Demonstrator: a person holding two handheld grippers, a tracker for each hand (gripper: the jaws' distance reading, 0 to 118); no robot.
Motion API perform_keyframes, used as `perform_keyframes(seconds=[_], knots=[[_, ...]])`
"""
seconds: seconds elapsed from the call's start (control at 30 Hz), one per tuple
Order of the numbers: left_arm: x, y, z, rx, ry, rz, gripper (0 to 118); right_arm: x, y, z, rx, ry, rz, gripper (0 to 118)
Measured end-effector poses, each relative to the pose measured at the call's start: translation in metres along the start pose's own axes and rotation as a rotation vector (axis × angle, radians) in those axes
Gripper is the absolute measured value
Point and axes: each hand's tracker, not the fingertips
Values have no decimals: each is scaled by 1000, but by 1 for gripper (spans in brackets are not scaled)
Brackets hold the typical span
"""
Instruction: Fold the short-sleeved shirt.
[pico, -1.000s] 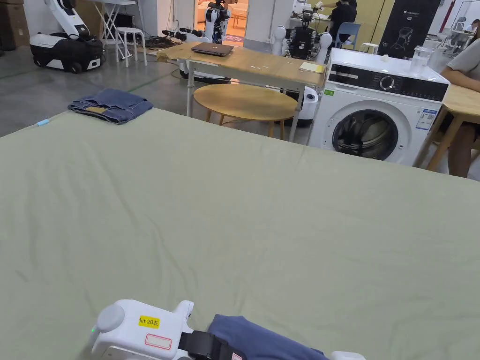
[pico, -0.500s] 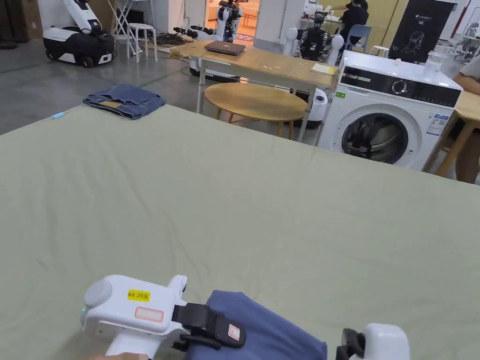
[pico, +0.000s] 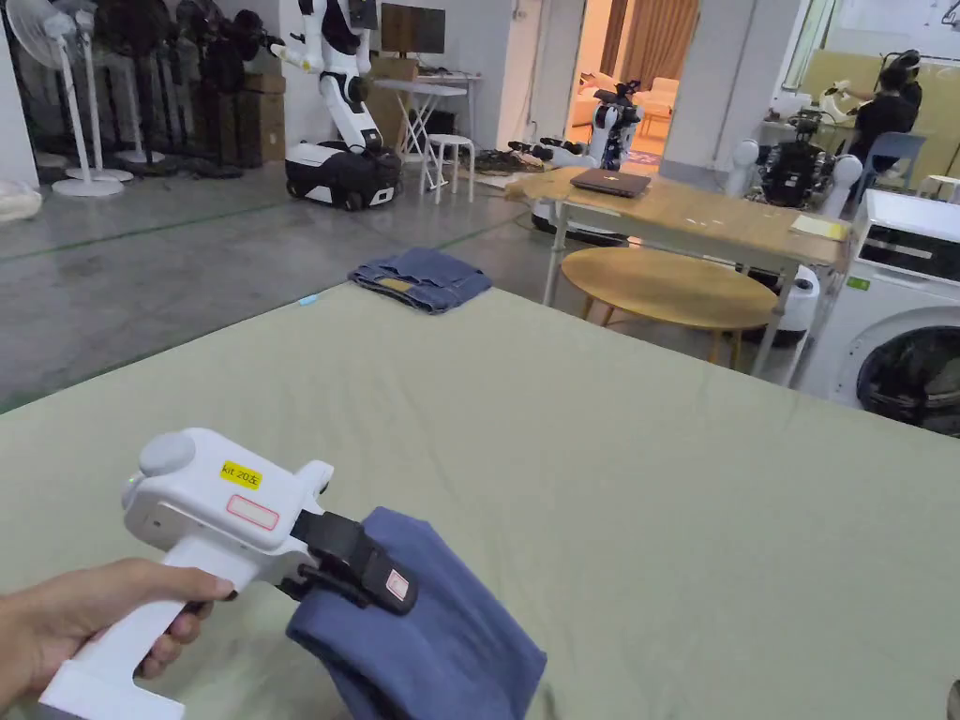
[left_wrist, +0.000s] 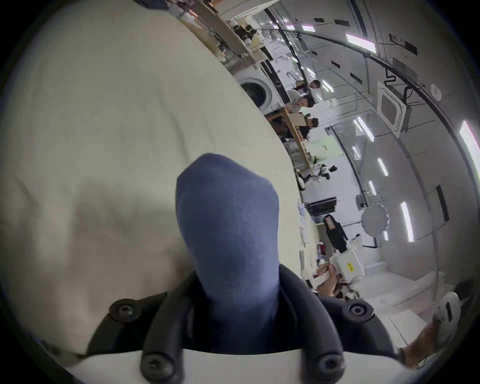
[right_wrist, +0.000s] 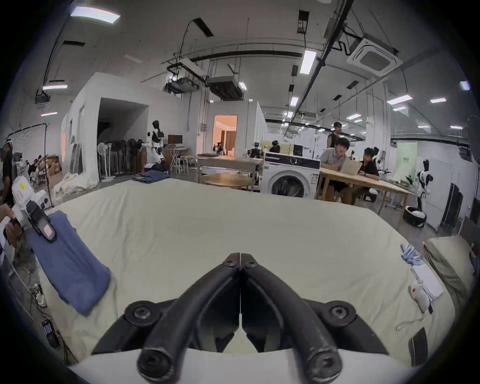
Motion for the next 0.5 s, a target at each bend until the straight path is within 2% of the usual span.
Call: perform_keyframes(seconds=[0.27, 0.4, 0.5], knots=[[-27, 45, 121, 61, 195, 0, 17, 8, -2, -8, -9, -34, -16, 0], [-56, 51, 141, 73, 291, 67, 17, 10, -9, -13, -35, -48, -22, 0], [-79, 47, 138, 80, 288, 141, 17, 10, -14, -16, -55, -52, -27, 0]])
